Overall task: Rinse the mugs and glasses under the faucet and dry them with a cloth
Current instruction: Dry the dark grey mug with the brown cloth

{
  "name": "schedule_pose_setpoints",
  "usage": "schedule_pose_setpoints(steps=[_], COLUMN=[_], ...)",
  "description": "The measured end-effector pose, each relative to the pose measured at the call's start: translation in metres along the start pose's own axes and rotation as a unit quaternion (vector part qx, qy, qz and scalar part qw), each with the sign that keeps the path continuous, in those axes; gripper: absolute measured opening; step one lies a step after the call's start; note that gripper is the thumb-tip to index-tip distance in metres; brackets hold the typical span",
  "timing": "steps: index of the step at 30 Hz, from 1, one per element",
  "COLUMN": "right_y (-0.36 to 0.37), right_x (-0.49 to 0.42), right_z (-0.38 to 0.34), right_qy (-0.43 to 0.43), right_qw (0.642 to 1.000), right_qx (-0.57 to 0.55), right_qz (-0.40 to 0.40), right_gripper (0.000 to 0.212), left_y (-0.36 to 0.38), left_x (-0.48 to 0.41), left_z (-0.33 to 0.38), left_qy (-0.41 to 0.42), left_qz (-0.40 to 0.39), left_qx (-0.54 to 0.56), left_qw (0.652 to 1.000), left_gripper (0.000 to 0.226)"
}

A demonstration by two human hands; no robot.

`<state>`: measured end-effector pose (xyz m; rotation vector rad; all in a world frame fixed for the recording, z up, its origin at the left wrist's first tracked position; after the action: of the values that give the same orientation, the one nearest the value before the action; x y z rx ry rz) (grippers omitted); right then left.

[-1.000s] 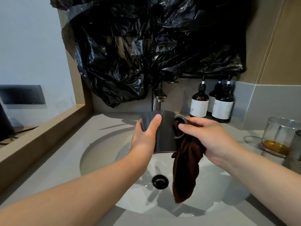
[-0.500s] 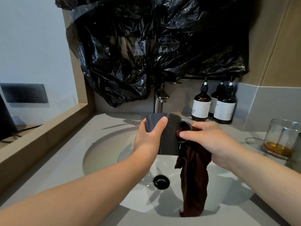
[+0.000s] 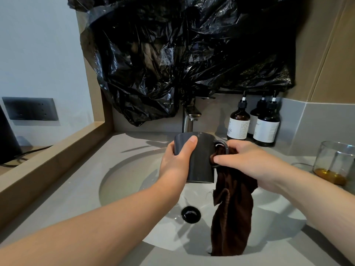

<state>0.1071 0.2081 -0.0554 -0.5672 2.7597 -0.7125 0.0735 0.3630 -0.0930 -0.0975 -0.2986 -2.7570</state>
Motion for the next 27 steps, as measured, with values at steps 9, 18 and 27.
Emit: schedule_pose_setpoints(steps=[9,18,27], right_y=[-0.044,-0.016,-0.013], right_x=[-0.01,-0.002,-0.002], right_z=[0.021,0.0,0.001], right_qy=[0.05,-0.095,-0.062], right_qw=[0.99,0.99,0.996], right_qx=[-0.123,-0.045,-0.05], right_qz=[0.051,-0.094,-0.048], right_gripper=[0.029,0.035,0.009], left_y=[0.0,0.014,0.011], left_x=[-0.004,0.006,-0.006], left_z=[-0.007,-0.015,-0.035], left_qy=[-0.09,-0.141,-0.218], left_qz=[-0.073,-0.208,-0.267], left_qx=[0.056,0.029,-0.046], left_qw=[0.992,0.967,0.938], left_gripper=[0.053,0.058,0.072])
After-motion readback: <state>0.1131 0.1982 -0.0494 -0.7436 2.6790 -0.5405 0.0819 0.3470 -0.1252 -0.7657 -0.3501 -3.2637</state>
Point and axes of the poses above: each hand's wrist, its own x-axis away from the middle knuckle, its own y-axis out of the palm, z = x × y, the point moved 7 cm from there along -x, towards the middle knuckle, and after that the axes turned 8 degrees about -y, right-handed, at the moved point
